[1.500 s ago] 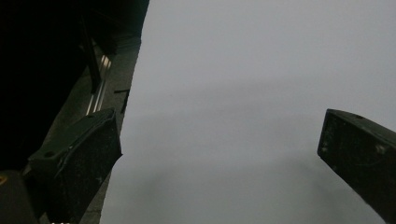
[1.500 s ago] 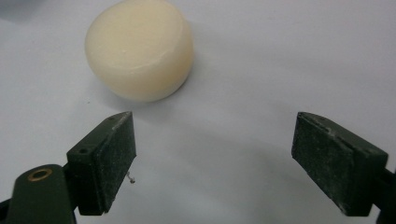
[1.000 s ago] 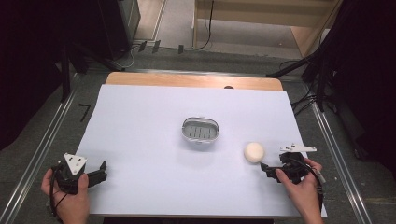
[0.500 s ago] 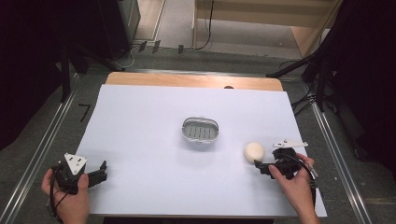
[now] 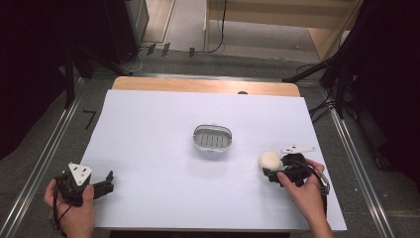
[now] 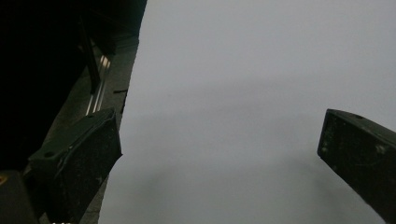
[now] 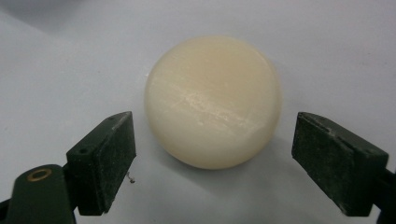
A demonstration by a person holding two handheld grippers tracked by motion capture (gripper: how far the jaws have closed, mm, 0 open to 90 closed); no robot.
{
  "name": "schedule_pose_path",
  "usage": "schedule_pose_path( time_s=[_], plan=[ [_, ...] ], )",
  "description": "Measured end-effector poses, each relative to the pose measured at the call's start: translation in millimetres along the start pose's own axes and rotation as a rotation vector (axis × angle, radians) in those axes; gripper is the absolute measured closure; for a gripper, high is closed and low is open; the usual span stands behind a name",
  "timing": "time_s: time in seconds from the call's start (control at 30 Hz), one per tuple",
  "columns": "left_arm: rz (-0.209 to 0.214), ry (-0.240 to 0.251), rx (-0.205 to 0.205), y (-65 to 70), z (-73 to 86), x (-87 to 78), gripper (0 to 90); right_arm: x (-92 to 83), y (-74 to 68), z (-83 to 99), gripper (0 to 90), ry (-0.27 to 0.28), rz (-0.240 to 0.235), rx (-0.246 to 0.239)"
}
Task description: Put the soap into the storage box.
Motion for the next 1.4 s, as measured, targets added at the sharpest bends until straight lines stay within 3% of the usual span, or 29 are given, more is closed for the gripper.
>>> schedule_pose_path(
  time_s=[0.4, 0.93, 1.2, 1.27, 1.4],
  plan=[
    [0.002, -0.005, 0.002, -0.2, 0.1, 0.0, 0.1, 9.3, -5.9, -5.6, 15.6, -0.006, 0.006, -0.003],
    [0.004, -0.003, -0.003, -0.1, 0.1, 0.6, 0.1, 20.4, -5.0, -7.7, 23.1, -0.029, 0.072, 0.020],
    [0.005, -0.004, -0.002, -0.1, 0.2, 0.5, 0.1, 20.3, -6.9, -7.1, 23.9, -0.035, 0.057, 0.014],
    [0.005, -0.005, -0.001, -0.2, 0.2, 0.5, 0.1, 20.2, -9.6, -7.4, 24.0, -0.028, 0.026, 0.024],
    [0.005, -0.005, -0.001, -0.2, 0.2, 0.5, 0.1, 19.9, -10.9, -9.3, 24.1, -0.017, 0.034, 0.019]
  ],
)
Point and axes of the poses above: each handheld gripper's, and its own axes: x roughly forward along the jaws, z roughly out of its underside, y roughly to its right, the point moved 7 cm from there along x, roughly forward along the jaws, and after that the axes turned 15 degrees about y, right-handed, at the moved point
